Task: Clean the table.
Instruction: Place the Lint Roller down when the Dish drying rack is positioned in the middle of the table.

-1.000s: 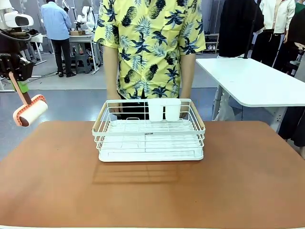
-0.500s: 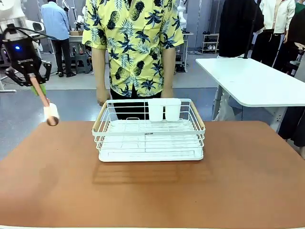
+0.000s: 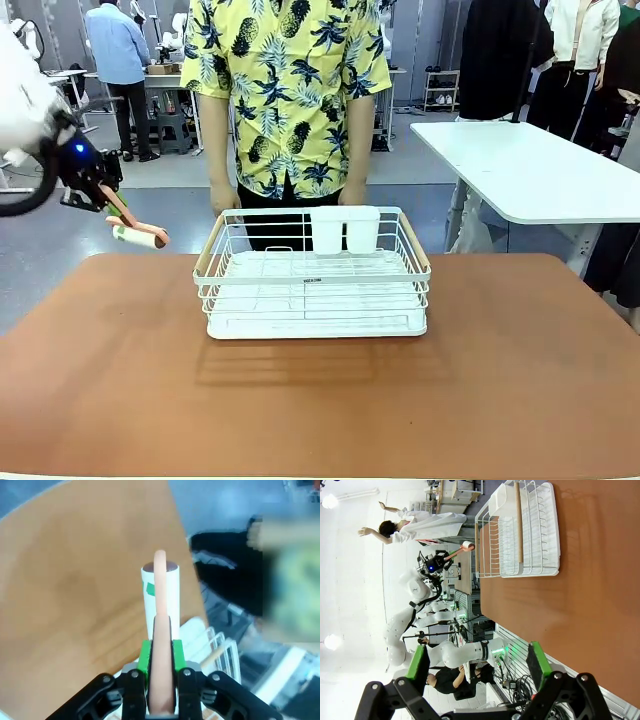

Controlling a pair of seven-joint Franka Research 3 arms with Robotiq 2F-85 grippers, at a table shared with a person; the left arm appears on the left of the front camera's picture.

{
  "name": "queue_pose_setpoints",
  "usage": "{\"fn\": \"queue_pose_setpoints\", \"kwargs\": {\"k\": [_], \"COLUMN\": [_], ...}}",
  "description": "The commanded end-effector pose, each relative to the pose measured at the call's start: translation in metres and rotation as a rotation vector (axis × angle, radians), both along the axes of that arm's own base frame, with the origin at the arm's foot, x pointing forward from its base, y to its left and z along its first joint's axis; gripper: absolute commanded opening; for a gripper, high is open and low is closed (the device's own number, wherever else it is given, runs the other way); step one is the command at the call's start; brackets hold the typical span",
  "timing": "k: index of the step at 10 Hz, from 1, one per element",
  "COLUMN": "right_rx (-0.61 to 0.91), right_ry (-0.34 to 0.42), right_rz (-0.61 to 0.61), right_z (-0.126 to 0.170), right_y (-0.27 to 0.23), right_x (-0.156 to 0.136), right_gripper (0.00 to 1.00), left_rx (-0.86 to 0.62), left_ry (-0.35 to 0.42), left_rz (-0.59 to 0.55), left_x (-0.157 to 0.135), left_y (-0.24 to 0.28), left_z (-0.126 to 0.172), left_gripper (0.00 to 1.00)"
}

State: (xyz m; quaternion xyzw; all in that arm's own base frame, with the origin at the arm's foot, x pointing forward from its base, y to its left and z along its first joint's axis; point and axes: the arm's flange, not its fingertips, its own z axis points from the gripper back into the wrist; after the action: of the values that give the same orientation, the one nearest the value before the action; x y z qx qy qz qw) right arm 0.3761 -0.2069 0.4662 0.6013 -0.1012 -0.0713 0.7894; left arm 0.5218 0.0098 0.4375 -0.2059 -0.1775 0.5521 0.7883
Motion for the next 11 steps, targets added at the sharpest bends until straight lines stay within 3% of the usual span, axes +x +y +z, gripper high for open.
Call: {"fn": "queue_pose_setpoints", "kwargs": {"k": [1,3,5,6,11], "right_rx": [0.008,0.008,0.008,0.008,0.008], "right_ry": [-0.014,-0.014,-0.014,-0.014,-0.014], "right_rz": [0.003,0.003,0.003,0.003,0.003], "right_z": [0.003,0.003,0.003,0.003,0.003], "right_y": [0.001,0.001,0.001,0.001,0.001], "right_x": [-0.002,-0.002,-0.002,-0.002,-0.002], "right_gripper": [1.00,1.00,1.00,1.00,1.00], "left_rx": [0.050,-0.004,-0.043,-0.074,-0.080], "left_ry": [-0.125,-0.142,-0.107,-0.055,-0.016], "left_rz": [0.088,0.131,0.154,0.141,0.150], "left_x": [0.000,0.003,0.005,0.006,0.015], "left_y": [-0.016,-0.012,-0.006,-0.004,0.006], "left_z": [-0.033,-0.059,-0.083,-0.089,-0.105], "left_gripper": [0.21,0.21,0.21,0.21,0.21]}}
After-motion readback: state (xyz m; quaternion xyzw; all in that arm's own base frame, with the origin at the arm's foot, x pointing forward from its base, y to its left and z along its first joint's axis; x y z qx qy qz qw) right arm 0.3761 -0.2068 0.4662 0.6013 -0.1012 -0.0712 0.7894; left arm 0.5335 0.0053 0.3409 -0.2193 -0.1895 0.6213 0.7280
